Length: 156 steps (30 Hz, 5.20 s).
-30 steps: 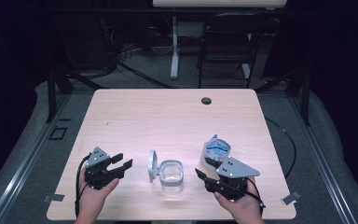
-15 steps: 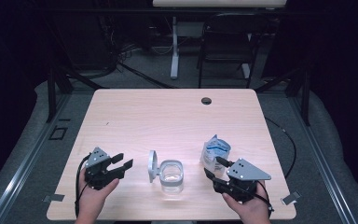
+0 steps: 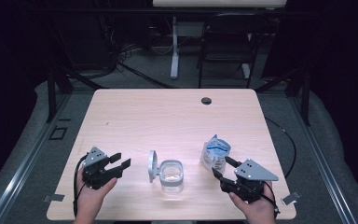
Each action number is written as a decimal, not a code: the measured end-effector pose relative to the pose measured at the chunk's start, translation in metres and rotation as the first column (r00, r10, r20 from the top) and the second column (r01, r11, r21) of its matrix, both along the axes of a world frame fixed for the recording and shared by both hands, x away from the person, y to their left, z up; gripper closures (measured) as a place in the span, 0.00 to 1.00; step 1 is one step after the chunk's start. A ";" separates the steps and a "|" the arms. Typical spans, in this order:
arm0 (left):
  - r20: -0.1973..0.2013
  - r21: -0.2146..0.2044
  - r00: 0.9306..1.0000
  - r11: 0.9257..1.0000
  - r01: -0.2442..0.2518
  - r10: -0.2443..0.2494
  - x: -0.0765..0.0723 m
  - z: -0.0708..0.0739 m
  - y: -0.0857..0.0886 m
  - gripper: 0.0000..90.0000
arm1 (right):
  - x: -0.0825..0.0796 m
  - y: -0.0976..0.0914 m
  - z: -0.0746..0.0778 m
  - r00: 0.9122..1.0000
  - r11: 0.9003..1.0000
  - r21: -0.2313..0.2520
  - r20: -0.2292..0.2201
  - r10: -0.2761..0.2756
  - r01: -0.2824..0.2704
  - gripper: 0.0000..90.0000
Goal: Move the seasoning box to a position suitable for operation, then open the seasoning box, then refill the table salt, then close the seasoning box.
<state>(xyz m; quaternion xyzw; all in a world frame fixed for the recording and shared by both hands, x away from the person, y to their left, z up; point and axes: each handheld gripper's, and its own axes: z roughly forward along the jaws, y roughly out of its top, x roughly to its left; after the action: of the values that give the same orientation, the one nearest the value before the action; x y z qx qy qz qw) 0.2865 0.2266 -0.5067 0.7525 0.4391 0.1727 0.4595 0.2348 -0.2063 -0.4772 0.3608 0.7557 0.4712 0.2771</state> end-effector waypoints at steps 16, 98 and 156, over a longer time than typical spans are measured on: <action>-0.004 -0.009 1.000 1.000 -0.008 0.008 0.001 -0.002 0.002 0.56 | 0.008 -0.014 -0.014 0.998 0.999 0.000 -0.032 -0.045 0.046 0.47; -0.009 -0.014 0.999 0.999 -0.046 0.046 0.000 -0.002 0.014 0.55 | 0.069 -0.003 -0.067 0.988 1.000 0.002 -0.149 -0.026 0.027 0.40; -0.003 -0.012 0.999 0.999 -0.038 0.038 -0.001 0.000 0.012 0.55 | 0.040 0.013 -0.071 0.980 0.990 0.013 -0.143 -0.137 0.141 0.52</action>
<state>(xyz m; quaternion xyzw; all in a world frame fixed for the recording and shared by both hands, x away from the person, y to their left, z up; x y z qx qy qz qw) 0.2856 0.2382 -0.5070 0.7415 0.4551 0.1776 0.4599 0.2749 -0.1934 -0.5477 0.4483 0.7408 0.4327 0.2509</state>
